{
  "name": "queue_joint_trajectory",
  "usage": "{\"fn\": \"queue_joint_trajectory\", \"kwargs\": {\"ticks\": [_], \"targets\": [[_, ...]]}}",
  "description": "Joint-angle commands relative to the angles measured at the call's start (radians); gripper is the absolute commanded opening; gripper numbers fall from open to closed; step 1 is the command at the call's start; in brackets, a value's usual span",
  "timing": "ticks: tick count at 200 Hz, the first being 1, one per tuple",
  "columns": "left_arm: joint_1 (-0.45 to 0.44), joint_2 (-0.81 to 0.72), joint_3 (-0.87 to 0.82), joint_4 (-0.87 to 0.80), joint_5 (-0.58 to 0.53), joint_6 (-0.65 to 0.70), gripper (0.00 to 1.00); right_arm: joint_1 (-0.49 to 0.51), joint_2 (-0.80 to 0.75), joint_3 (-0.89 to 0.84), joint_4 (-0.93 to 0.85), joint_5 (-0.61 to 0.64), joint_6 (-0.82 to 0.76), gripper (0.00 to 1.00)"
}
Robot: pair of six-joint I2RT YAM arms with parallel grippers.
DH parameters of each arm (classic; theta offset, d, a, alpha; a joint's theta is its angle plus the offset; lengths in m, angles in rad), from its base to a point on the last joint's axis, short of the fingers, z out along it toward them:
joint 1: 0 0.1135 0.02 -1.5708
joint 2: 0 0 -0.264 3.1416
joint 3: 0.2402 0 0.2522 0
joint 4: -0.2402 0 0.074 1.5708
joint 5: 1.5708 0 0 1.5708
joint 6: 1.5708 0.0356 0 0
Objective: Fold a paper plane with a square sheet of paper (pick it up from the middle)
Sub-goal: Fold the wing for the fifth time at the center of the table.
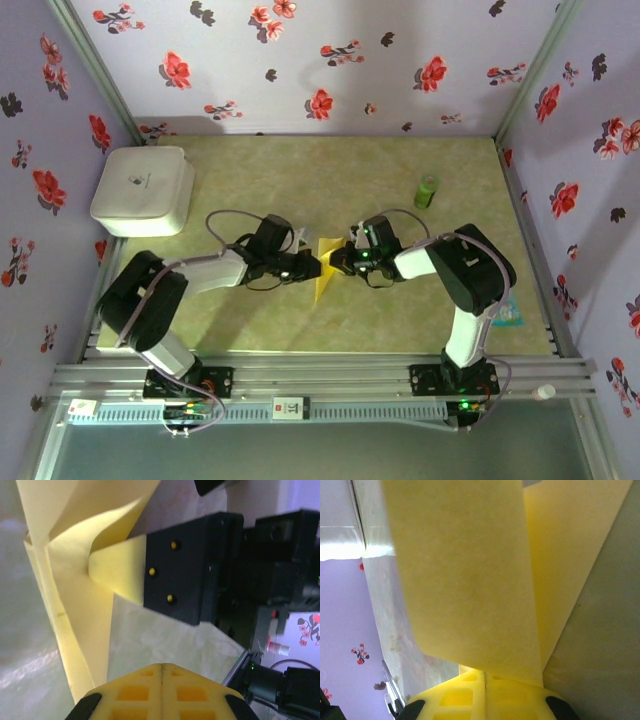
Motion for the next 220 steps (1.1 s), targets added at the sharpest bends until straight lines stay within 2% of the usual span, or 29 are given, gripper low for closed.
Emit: {"fn": "queue_joint_trajectory", "kwargs": {"ticks": [1,69,160,189,220], "targets": [[0.004,0.058,0.030,0.038,0.023,-0.030,0.01,0.019,0.051,0.005,-0.022,0.062,0.004,0.06],[0.004,0.146,0.061,0.006,-0.028,0.001,0.00,0.022,0.049,0.005,-0.022,0.060,0.007,0.06],[0.002,0.182,-0.002,-0.072,-0.107,0.062,0.00,0.024,0.036,0.014,-0.018,0.051,0.017,0.06],[0.001,0.159,-0.042,-0.092,-0.118,0.089,0.00,0.017,-0.028,0.014,-0.034,0.052,0.018,0.09],[-0.005,0.141,-0.076,-0.123,-0.111,0.154,0.00,-0.012,-0.170,-0.025,-0.100,0.118,-0.002,0.10]]}}
